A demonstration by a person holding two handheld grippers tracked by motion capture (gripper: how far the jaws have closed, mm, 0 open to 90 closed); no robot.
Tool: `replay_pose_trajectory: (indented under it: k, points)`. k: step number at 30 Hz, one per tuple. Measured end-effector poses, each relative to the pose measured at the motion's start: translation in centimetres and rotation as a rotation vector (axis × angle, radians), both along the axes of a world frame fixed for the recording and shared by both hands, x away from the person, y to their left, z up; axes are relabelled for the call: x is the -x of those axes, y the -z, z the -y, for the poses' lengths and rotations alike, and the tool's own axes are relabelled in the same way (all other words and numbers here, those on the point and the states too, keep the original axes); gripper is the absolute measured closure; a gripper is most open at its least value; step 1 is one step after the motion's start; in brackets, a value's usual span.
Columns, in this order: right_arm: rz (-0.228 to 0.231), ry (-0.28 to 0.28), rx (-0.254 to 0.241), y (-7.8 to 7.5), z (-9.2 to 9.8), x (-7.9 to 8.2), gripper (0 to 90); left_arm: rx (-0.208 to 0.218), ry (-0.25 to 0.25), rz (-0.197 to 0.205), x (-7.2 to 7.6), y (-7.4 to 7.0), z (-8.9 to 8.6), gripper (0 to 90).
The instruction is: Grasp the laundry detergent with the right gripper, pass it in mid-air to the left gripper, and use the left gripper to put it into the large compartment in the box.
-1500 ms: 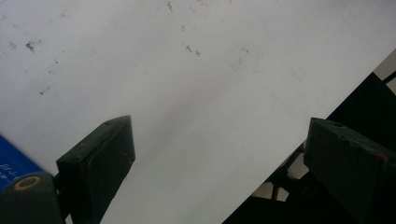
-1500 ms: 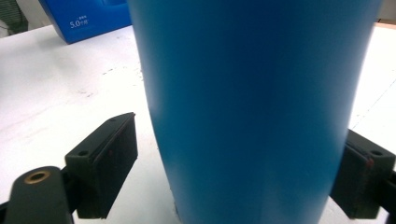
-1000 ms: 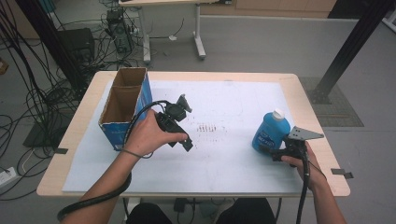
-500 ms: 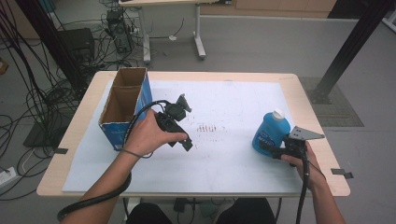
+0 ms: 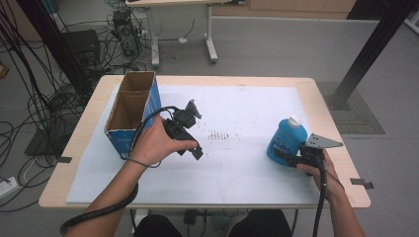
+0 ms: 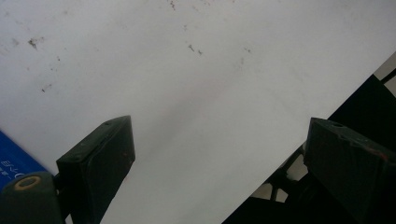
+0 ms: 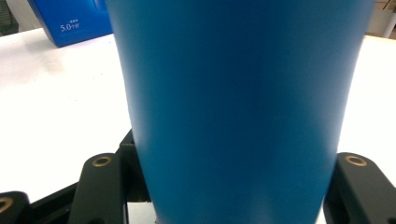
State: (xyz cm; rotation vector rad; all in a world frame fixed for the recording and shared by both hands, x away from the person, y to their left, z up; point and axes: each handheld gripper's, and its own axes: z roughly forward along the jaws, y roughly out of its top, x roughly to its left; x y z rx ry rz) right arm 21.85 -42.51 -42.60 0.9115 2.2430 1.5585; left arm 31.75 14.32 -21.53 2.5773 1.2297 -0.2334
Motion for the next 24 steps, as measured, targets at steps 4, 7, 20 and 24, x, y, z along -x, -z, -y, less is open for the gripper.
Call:
replay_pose_trajectory:
  k: [4,7,20,24]
  points:
    - [0.01,0.002,0.001,0.12,-0.02,0.15,39.3,-0.001,-0.003,0.0,0.02,0.02,0.01,9.2]
    - [0.014,0.005,-0.002,0.24,-0.03,0.25,39.3,0.0,-0.002,0.0,0.05,0.07,0.04,9.2]
    - [0.017,0.002,-0.001,0.26,-0.01,0.23,39.5,0.0,0.002,0.001,0.1,0.05,0.18,9.2]
    - [0.013,0.003,-0.006,0.29,0.02,0.21,39.5,0.001,0.001,0.001,0.06,0.08,0.21,9.2]
